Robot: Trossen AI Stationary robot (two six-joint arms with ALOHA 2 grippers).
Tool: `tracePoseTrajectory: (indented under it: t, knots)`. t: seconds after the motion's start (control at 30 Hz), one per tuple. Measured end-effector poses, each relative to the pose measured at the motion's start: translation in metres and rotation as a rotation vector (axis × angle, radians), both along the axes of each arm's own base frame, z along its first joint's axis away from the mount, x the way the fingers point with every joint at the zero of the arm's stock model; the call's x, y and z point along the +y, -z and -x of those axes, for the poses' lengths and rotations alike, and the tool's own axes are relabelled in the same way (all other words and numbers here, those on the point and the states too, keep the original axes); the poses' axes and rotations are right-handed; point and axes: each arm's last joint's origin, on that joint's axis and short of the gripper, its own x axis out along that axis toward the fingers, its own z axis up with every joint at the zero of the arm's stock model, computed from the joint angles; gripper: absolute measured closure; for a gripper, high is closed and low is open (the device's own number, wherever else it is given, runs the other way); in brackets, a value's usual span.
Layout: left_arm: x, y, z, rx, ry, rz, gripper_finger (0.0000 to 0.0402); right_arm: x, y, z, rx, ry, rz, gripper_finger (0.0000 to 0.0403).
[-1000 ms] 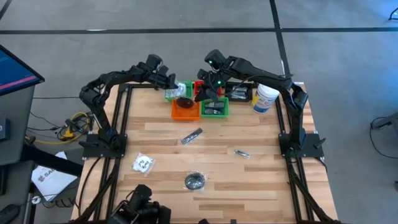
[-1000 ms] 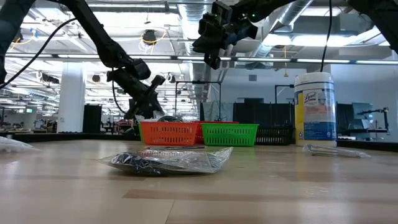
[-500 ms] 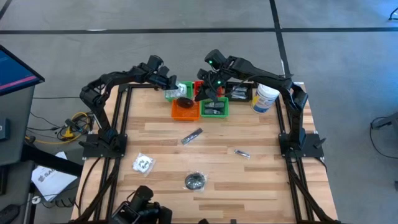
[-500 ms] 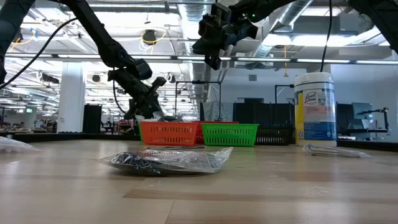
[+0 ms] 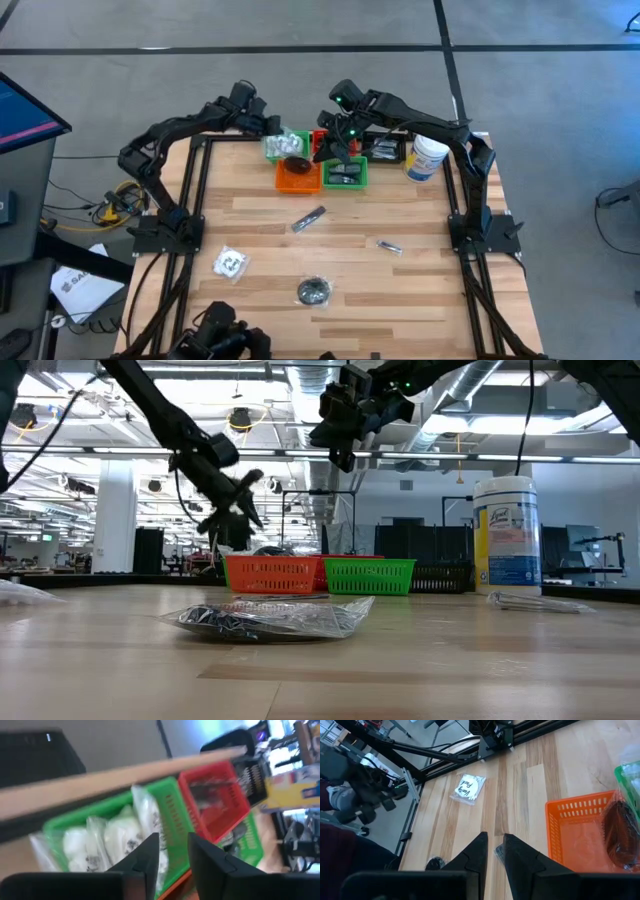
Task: Pick & Place Travel size toiletries
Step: Put the black comb into the red bin
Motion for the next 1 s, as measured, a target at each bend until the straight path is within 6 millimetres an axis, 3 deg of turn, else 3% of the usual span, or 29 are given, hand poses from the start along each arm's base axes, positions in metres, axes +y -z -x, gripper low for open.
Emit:
tracePoseTrajectory:
  t: [0.27,0.5,0.73,1.0]
  knots:
    - [-0.017,-0.049,0.009,-0.061,0.034,-0.173,0.0305,0.000,0.000,0.000,0.001,0.000,-0.001,0.0349]
    - [-0.040,-0.078,0.006,-0.117,0.079,-0.251,0.0317,0.003,0.003,0.003,0.044,-0.002,-0.025,0.0349]
    - [-0.066,-0.085,-0.017,-0.152,0.188,-0.253,0.0345,0.015,0.007,0.004,0.125,-0.026,-0.068,0.0349]
    - [-0.110,-0.085,-0.054,-0.176,0.318,-0.198,0.0395,0.048,0.014,0.004,0.245,-0.143,-0.094,0.0360]
